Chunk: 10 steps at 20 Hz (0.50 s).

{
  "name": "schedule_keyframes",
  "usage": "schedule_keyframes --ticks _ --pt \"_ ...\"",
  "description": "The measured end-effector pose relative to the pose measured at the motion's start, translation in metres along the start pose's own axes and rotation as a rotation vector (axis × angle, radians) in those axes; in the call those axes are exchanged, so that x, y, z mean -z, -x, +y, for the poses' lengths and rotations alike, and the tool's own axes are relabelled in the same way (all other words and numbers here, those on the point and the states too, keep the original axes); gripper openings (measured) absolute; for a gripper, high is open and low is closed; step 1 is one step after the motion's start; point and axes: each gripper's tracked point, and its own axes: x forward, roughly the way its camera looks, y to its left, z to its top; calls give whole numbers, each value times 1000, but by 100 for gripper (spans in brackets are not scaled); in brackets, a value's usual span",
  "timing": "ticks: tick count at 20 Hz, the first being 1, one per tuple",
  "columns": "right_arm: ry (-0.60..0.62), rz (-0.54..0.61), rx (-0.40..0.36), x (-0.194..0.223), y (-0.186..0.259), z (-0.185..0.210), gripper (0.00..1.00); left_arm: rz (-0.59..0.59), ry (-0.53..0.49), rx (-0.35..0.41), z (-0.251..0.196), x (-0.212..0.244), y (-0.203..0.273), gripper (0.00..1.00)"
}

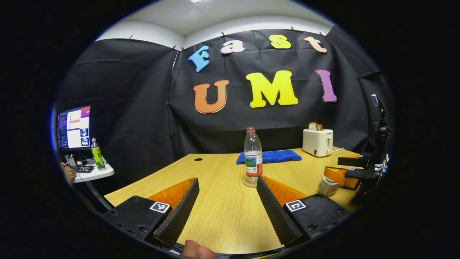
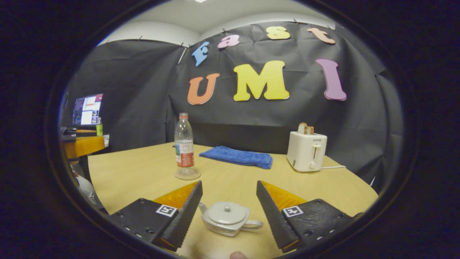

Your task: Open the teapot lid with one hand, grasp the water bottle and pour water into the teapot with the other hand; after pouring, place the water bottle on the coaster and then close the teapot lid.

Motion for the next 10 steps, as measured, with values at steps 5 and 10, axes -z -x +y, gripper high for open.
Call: schedule_keyframes --ticks 5,10 --pt "5 -72 127 -36 31 -31 97 -29 43 73 -42 -14 0 100" --pt "42 -91 277 -54 86 -69 96 -76 73 146 -83 -40 -1 100"
